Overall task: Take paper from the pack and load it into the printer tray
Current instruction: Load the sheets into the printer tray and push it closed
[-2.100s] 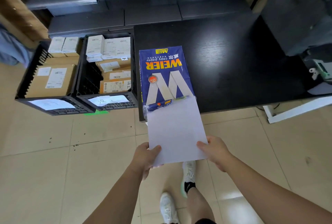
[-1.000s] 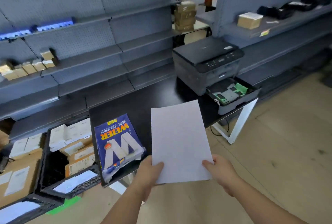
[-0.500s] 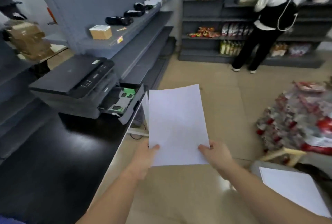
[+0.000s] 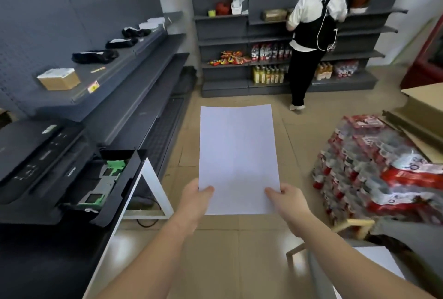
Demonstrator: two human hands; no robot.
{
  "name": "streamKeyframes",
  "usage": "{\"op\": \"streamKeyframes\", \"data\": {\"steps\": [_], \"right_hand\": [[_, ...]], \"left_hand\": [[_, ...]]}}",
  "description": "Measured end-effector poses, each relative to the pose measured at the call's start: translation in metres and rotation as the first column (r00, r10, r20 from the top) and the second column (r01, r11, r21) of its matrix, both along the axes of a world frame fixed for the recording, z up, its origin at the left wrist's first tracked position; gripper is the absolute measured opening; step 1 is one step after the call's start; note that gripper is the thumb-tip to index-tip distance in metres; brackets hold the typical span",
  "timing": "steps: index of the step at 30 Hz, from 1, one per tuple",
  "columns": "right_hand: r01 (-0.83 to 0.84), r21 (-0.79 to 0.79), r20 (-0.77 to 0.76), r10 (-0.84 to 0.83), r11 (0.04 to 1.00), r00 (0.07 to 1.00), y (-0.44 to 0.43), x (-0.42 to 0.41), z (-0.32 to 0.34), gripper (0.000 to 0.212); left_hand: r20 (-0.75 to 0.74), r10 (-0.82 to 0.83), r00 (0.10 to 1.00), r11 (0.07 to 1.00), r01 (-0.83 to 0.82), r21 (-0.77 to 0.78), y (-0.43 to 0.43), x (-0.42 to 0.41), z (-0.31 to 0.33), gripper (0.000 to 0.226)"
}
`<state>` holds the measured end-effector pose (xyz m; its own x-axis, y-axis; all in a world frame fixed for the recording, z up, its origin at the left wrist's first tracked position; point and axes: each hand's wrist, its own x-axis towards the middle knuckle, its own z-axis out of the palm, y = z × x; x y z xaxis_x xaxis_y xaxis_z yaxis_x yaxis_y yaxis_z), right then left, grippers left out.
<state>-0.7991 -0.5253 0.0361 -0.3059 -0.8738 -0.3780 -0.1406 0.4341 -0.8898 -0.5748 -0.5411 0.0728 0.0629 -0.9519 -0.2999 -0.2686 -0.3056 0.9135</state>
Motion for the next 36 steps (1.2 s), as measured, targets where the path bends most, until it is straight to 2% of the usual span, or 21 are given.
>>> {"op": "streamKeyframes", "data": {"steps": [4, 11, 16, 20, 24, 28, 31, 36], "right_hand": [[0.023, 0.002, 0.074, -0.023, 1.0, 0.997, -0.064, -0.026, 0.0, 0.051], [0.108, 0.004, 0.127, -0.108, 0.994, 0.986, -0.158, -0.047, 0.003, 0.031], [0.108, -0.053, 0.077, -0.104, 0.993, 0.992, -0.246, -0.052, 0.002, 0.026], [0.101, -0.084, 0.031, -0.099, 0.991, 0.995, -0.323, -0.047, 0.004, 0.027], [0.076, -0.083, 0.032, -0.073, 0.994, 0.997, -0.394, -0.034, 0.006, 0.039], [0.0, -0.079, 0.026, 0.002, 0.997, 1.0, -0.455, -0.004, 0.004, 0.027], [-0.116, -0.092, -0.013, 0.115, 0.989, 0.993, -0.502, 0.033, 0.005, 0.029], [-0.385, -0.087, -0.041, 0.383, 0.919, 0.923, -0.573, 0.118, 0.006, 0.032]], "left_hand": [[-0.027, 0.042, 0.999, 0.999, -0.042, 0.004, -0.053, -0.022, 0.006, 0.018], [-0.07, 0.105, 0.992, 0.994, -0.105, 0.006, -0.146, -0.053, 0.009, 0.017], [-0.1, 0.113, 0.988, 0.994, -0.113, 0.009, -0.239, -0.055, 0.001, 0.017], [-0.158, 0.146, 0.977, 0.989, -0.142, 0.032, -0.318, -0.05, -0.001, 0.014], [-0.184, 0.155, 0.971, 0.988, -0.153, 0.023, -0.387, -0.034, -0.001, 0.012], [-0.191, 0.24, 0.952, 0.971, -0.232, 0.064, -0.433, -0.006, -0.007, 0.014], [-0.188, 0.341, 0.921, 0.94, -0.339, 0.044, -0.457, 0.027, -0.011, 0.017], [-0.158, 0.595, 0.788, 0.801, -0.597, 0.044, -0.466, 0.095, -0.012, 0.017]]}}
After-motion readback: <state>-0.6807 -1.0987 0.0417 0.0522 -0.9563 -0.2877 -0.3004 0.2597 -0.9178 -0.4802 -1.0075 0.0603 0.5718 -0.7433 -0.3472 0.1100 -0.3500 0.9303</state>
